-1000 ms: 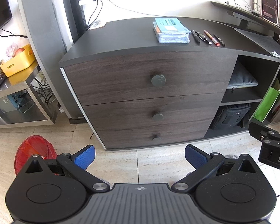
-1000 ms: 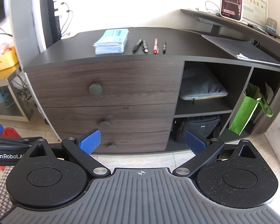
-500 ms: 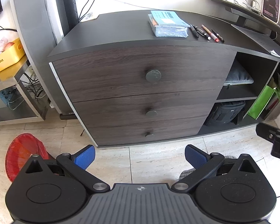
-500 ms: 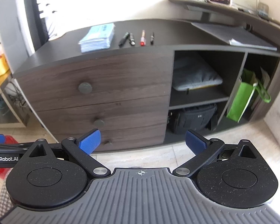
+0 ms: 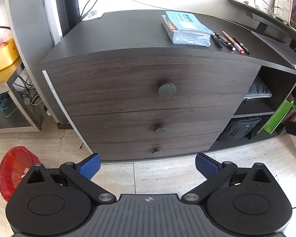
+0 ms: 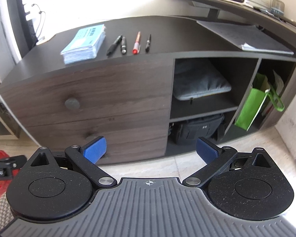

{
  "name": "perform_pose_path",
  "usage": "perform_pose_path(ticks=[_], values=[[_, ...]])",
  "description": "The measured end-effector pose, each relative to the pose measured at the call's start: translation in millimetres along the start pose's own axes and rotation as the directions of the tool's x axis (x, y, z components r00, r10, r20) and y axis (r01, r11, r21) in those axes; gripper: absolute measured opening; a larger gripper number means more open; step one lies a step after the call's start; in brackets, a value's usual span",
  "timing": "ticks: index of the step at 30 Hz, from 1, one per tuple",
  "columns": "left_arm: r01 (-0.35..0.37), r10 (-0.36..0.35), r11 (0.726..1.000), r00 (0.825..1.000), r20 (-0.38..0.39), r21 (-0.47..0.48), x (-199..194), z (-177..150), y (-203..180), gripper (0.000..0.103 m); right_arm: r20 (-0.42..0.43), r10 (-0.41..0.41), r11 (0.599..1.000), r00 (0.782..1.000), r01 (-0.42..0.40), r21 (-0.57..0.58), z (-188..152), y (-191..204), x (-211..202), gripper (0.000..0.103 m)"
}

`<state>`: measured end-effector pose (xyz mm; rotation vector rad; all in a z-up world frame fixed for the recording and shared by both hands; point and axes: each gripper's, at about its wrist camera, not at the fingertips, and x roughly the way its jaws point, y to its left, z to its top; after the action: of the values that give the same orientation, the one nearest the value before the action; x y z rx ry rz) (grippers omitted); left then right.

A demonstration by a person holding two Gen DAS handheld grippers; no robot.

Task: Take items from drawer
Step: 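Move the left tool toward the round knob of the top drawer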

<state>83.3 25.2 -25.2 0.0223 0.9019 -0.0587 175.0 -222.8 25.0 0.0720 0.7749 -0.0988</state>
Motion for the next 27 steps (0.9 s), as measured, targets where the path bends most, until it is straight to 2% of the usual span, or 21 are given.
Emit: perform_pose_path(ticks=[9, 25, 27], values=[[0.01, -0.011, 1.0, 1.0, -0.021, -0.019, 36, 24, -2, 0.102, -0.012, -0.017, 1.0, 1.0, 0.017, -0.009, 33, -1, 48, 0.1], [0.004, -0.001, 0.999, 0.998, 0.063, -0.034, 59, 63, -4, 0.102, -0.005, 0.0, 1.0, 1.0, 0.0, -0.001, 57, -11, 78, 0.1], [0.003, -0.001, 0.999, 0.998, 0.063, -0.033, 66, 66, -5, 0.099, -0.004, 0.004, 1.0, 1.0, -0.004, -0.009, 59, -12, 84, 0.1]])
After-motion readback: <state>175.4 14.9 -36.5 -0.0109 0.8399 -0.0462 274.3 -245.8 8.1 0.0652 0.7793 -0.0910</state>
